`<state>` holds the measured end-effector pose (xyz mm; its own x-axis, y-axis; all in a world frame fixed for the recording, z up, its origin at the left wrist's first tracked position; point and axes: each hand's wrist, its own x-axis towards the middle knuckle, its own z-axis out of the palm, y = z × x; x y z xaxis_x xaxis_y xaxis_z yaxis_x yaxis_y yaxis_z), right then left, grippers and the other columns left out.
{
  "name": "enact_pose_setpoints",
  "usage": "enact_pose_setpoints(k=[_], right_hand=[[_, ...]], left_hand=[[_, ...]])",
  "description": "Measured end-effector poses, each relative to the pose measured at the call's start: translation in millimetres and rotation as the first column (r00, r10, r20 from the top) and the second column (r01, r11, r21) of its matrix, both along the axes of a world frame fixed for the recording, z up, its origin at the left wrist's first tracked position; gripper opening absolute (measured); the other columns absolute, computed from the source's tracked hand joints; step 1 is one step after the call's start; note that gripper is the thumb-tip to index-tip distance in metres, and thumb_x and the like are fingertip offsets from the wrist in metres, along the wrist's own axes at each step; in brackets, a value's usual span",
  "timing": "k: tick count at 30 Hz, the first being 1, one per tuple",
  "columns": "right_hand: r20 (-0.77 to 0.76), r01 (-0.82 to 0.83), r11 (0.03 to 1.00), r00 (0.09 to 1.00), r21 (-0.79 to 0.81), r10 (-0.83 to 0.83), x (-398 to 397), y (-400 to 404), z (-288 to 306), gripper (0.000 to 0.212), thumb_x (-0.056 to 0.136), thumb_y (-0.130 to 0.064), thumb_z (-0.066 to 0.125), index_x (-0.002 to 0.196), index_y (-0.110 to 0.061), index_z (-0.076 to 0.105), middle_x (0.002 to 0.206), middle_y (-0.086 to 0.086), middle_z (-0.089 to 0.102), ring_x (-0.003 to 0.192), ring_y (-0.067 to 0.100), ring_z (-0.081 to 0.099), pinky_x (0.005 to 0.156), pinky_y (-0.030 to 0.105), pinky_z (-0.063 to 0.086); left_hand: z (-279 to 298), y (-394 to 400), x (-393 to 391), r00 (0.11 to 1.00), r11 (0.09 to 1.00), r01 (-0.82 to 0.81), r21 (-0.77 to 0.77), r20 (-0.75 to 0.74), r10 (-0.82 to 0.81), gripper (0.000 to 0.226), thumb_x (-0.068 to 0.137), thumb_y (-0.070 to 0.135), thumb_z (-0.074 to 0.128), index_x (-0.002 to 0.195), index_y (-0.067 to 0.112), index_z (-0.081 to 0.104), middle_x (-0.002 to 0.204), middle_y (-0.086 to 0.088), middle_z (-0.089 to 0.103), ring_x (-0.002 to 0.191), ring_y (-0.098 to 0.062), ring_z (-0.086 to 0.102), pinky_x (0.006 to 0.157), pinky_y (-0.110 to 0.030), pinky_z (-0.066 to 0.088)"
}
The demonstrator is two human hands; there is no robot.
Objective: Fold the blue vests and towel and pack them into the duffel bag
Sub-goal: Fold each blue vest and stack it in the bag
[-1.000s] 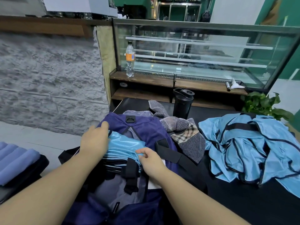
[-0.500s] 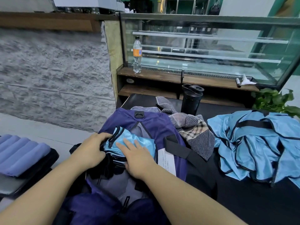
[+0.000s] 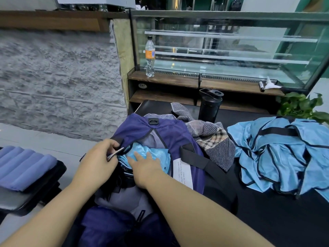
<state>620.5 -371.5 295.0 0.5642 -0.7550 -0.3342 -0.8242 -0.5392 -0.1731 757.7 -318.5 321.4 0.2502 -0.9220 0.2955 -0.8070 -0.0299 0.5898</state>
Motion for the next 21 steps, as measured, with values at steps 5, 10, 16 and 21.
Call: enact_pose_setpoints(k=[5, 10, 16, 21], right_hand=[[0.466, 0.009, 1.0, 0.885, -0.017, 0.0, -36, 7, 1, 0.069, 0.09, -0.012, 0.053, 0.151, -0.021, 0.024, 0.159, 0.007, 0.02, 0.146, 0.024, 0.016, 0.117, 0.04, 0.019], [0.628, 0.071, 0.992, 0.778, -0.107, 0.012, -79, 25, 3, 0.064, 0.092, -0.017, 0.054, 0.15, -0.022, 0.027, 0.157, 0.002, 0.027, 0.147, 0.02, 0.015, 0.118, 0.041, 0.017], [0.775, 0.282, 0.955, 0.623, -0.095, -0.107, -144, 51, 1, 0.057, 0.096, -0.017, 0.052, 0.148, -0.022, 0.031, 0.154, -0.008, 0.031, 0.145, 0.007, 0.018, 0.117, 0.023, 0.016], [0.829, 0.453, 0.891, 0.514, -0.044, -0.221, -207, 72, -9, 0.051, 0.095, -0.018, 0.054, 0.144, -0.021, 0.039, 0.143, -0.014, 0.043, 0.132, 0.001, 0.038, 0.11, 0.014, 0.026]], left_hand=[[-1, 3, -16, 0.992, 0.999, -0.045, -0.004, 0.12, 0.045, 0.025, 0.079, 0.02, 0.071, 0.102, 0.021, 0.062, 0.09, 0.005, 0.062, 0.091, -0.025, 0.055, 0.079, -0.037, 0.042], [5, 6, -53, 1.0, 0.987, 0.012, -0.158, -0.018, -0.015, 0.032, 0.077, 0.011, 0.073, 0.105, 0.018, 0.061, 0.098, 0.002, 0.063, 0.096, -0.023, 0.056, 0.087, -0.038, 0.044], [-9, 21, -132, 0.892, 0.978, 0.114, -0.172, -0.417, -0.177, 0.039, 0.081, 0.004, 0.07, 0.099, 0.034, 0.053, 0.098, 0.004, 0.062, 0.096, -0.009, 0.058, 0.084, -0.023, 0.043], [-21, 32, -192, 0.735, 0.968, 0.199, -0.153, -0.631, -0.251, 0.041, 0.083, -0.005, 0.065, 0.097, 0.032, 0.053, 0.095, 0.003, 0.059, 0.072, 0.002, 0.055, 0.071, -0.01, 0.046]])
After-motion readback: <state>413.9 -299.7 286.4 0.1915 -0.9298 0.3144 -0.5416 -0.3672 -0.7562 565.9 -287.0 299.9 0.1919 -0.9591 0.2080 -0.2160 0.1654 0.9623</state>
